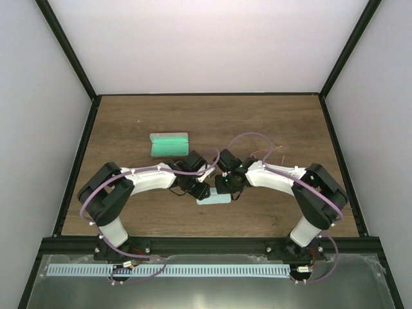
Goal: Organize the sunglasses
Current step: Fold the glasses cleaning cloth at the center of the board.
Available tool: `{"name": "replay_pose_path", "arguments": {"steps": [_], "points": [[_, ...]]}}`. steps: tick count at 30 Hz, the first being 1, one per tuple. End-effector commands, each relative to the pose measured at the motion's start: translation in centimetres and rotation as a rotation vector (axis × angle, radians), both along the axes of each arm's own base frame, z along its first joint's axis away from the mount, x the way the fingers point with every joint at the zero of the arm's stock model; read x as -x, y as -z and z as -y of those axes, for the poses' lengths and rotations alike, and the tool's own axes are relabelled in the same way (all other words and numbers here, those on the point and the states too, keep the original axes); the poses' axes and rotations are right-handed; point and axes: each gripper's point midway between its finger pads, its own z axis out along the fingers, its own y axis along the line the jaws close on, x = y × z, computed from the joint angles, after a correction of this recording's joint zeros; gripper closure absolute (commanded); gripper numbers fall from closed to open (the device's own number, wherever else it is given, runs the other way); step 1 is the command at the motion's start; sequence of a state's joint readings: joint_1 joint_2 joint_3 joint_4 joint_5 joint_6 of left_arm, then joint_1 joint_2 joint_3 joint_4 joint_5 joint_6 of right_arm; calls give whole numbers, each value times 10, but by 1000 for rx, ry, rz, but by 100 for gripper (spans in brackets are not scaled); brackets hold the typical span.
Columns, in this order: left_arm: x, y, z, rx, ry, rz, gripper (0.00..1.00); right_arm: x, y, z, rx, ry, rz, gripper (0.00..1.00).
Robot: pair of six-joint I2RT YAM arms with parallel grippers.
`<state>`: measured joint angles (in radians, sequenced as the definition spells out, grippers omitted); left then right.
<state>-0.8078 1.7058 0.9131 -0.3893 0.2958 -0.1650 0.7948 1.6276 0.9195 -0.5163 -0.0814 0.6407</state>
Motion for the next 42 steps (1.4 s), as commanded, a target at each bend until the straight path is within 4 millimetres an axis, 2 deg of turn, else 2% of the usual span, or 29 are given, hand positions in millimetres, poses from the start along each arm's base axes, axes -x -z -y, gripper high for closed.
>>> {"name": "replay_pose_path", "arguments": {"steps": [1,14,27,34,36,39,42], "points": [[-11,9,5,-21,-45,8,62,4,0,-6,-22,-11,-9,99],[-17,-1,11,3,-53,20,63,34,11,-1,-4,-9,-61,99],[-19,3,12,-3,-72,12,63,56,-8,-7,-30,-26,-62,99],[-20,0,12,-2,-82,16,63,47,-29,2,-22,5,12,99],[-20,-5,12,9,-86,25,63,43,-29,5,-15,17,21,98],[-25,-28,12,52,-110,75,62,38,-22,14,19,61,10,94],[-34,-57,5,90,-177,164,61,32,-20,21,48,132,9,79]]}}
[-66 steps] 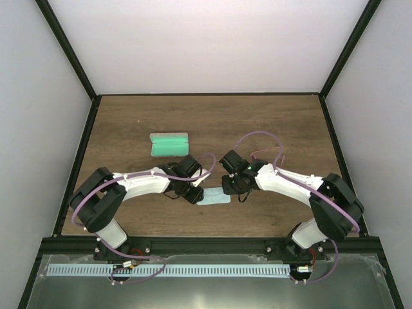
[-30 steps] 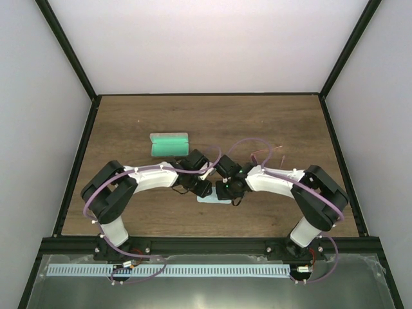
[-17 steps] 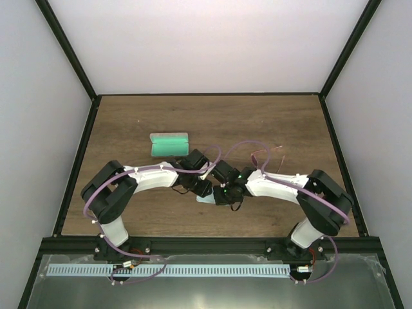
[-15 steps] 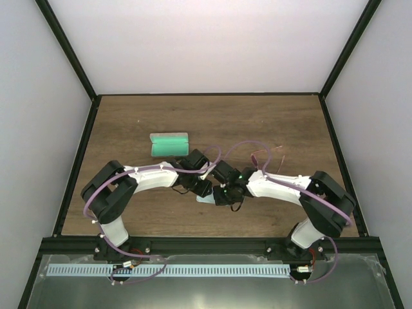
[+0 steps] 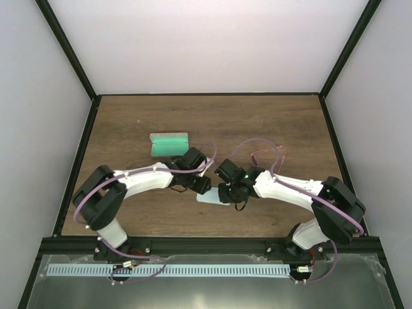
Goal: Organize the sunglasses
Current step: Fold the glasses cleaning cloth at the center of the board, then pick up the glasses cleaning cloth from the center of the board.
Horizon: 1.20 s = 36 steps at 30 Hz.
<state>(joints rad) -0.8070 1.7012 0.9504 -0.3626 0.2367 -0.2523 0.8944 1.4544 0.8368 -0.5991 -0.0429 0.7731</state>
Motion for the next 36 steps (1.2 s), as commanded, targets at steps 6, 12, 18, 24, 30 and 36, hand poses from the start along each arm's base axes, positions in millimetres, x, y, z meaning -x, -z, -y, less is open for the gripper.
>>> {"name": "replay_pose_path", "arguments": {"steps": [6,12,18,24,30,36], "points": [[-15,-62,-16,97,-202,146,10,-23,-2,21,99,217,45,55],[-2,-18,-34,-38,-268,30,28,-26,7,23,118,234,27,58],[8,-2,-35,-55,-284,-49,32,-31,17,29,125,226,14,63],[11,2,-35,-63,-286,-69,33,-35,23,23,119,199,1,73],[15,3,-35,-63,-283,-89,28,-29,34,23,129,178,-32,74],[18,4,-38,-65,-284,-95,27,-26,39,17,106,162,-53,78]]}}
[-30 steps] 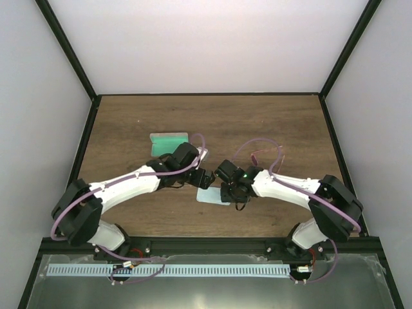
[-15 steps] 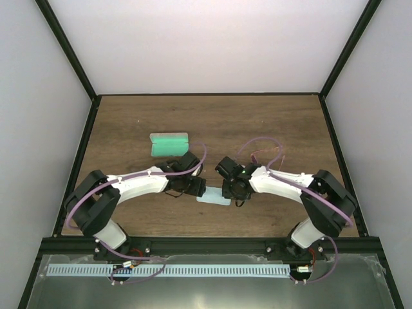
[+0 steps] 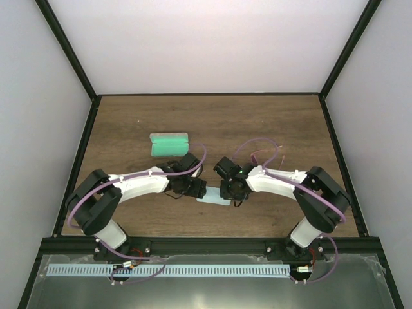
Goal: Organize the sunglasses
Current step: Pick up the glasses cleaning cloth from the center of the board.
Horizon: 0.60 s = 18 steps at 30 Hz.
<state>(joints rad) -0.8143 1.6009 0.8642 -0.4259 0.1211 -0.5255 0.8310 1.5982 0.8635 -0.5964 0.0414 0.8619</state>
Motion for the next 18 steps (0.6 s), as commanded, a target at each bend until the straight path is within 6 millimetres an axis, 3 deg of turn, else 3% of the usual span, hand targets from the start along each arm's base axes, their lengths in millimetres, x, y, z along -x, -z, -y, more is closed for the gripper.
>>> {"name": "replay_pose_path", "arguments": {"steps": [1,12,15,18], "points": [[7,1,-1,2,2,-22,27,0,6,-7,-20,-11,-23,79],[11,-2,-5,-9,15,-21,28,1,12,-1,5,7,-30,97],[13,-1,-4,3,15,-31,33,0,9,-3,0,10,-30,98],[16,2,-2,14,18,-50,45,-1,8,-4,-2,11,-28,98]]}}
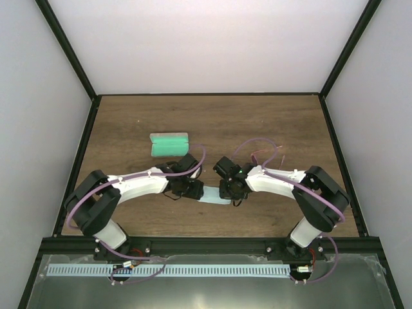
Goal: Organize the sunglasses
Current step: Pick up the glasses cleaning cloth from the center of the board.
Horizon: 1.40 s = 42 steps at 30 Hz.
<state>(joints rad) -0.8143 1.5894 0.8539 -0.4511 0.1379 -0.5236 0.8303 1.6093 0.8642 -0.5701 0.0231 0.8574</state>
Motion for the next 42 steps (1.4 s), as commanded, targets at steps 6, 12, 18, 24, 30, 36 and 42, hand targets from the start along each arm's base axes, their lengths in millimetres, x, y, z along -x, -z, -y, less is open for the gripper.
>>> {"name": "replay_pose_path", "arguments": {"steps": [6,12,18,24,30,36,42], "points": [[10,7,3,24,-1,-38,53,4,7,6,37,16,-35,98],[9,16,10,30,11,-55,54,6,7,9,43,11,-39,98],[10,28,16,23,30,-80,55,7,7,10,46,3,-37,98],[11,31,17,12,28,-92,74,7,6,9,41,0,-36,98],[10,30,16,7,23,-89,89,6,5,6,30,-6,-36,98],[5,23,15,-3,19,-64,96,3,2,2,23,-13,-28,98],[-4,12,16,-11,22,-22,96,-10,-16,-11,-4,-33,7,99]]}}
